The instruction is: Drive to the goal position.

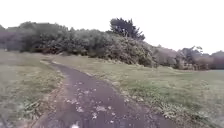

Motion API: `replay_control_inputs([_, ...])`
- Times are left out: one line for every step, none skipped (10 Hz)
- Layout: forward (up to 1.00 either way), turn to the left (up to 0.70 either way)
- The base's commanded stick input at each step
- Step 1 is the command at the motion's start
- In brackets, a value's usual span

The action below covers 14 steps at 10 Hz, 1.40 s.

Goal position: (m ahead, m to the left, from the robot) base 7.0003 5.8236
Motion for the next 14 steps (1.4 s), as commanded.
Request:
replay_control_inputs([0.50,0.38])
replay_control_inputs([0.50,0.49])
replay_control_inputs([0.50,0.28])
replay_control_inputs([0.50,0.08])
replay_control_inputs([0.50,0.00])
replay_control_inputs([0.50,0.00])
replay_control_inputs([0.50,0.00])
replay_control_inputs([0.50,0.00])
replay_control_inputs([0.50,0.00])
replay_control_inputs([0.50,0.00])
replay_control_inputs([0.50,0.14])
replay_control_inputs([0.50,0.47])
replay_control_inputs([0.50,0.21])
replay_control_inputs([0.50,0.07])
